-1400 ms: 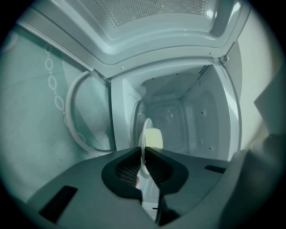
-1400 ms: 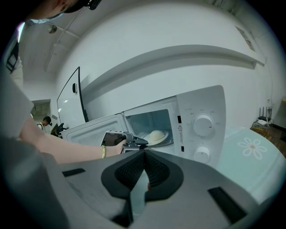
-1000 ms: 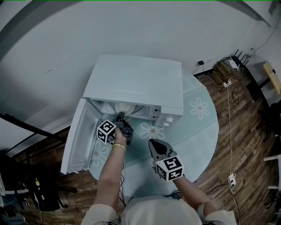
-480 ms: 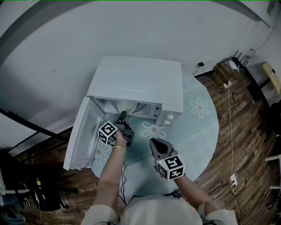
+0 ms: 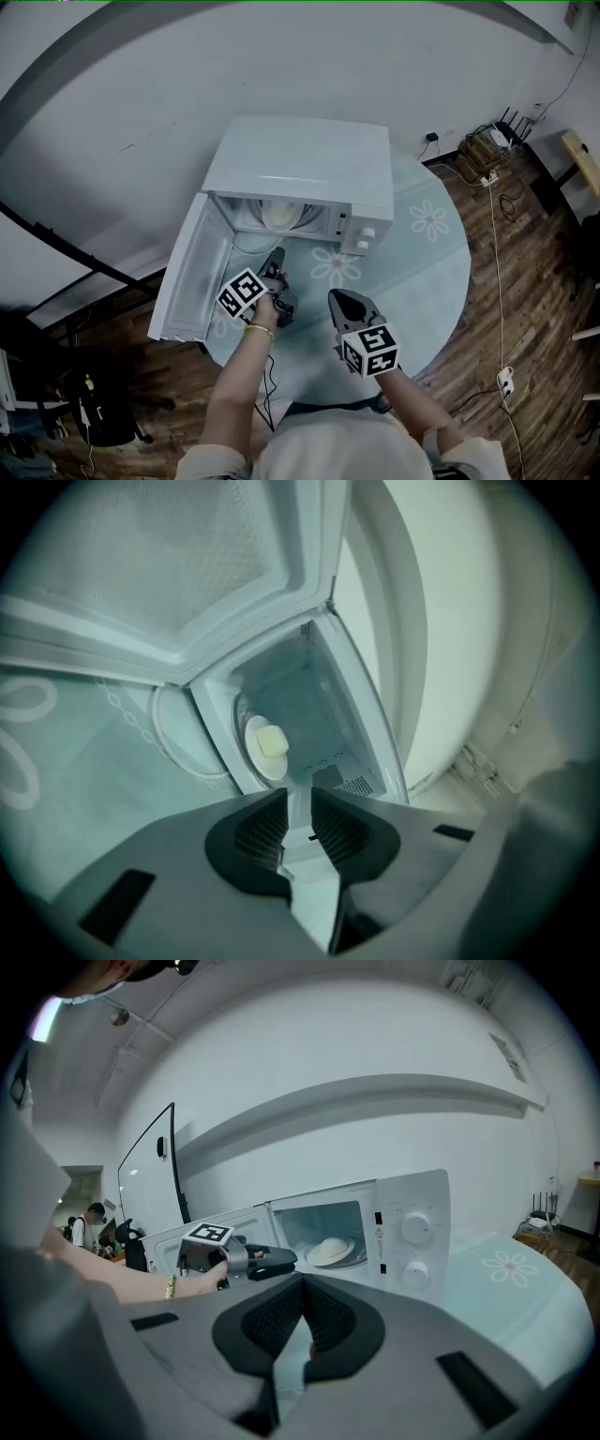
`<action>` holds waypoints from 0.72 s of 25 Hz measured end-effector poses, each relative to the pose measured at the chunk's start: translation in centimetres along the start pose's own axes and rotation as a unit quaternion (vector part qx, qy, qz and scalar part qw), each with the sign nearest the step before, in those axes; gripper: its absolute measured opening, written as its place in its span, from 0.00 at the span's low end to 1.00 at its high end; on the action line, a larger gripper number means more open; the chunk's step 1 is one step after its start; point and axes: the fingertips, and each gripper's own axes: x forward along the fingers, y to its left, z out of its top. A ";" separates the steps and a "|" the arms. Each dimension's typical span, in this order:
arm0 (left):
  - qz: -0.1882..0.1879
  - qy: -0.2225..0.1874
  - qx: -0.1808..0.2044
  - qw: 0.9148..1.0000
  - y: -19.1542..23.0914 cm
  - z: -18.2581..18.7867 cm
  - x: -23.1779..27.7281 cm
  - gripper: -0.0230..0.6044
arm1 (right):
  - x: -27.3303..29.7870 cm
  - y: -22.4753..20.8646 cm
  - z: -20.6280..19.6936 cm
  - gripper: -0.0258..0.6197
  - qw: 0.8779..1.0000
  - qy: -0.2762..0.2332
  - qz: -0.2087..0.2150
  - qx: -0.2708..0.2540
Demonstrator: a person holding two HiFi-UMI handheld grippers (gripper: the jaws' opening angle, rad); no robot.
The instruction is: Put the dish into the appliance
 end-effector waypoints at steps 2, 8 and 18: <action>-0.003 -0.002 0.027 1.000 -0.9 -0.5 -1.9 0.12 | -0.9 0.5 -0.4 0.05 1.000 0.000 -0.004 0.001; 0.013 0.020 0.111 0.994 -2.0 -3.2 -7.6 0.06 | -3.4 1.6 -2.0 0.05 1.000 0.002 -0.019 0.005; 0.023 0.062 0.174 0.983 -4.0 -8.5 -16.0 0.06 | -7.2 3.3 -3.8 0.05 1.000 0.003 -0.029 0.006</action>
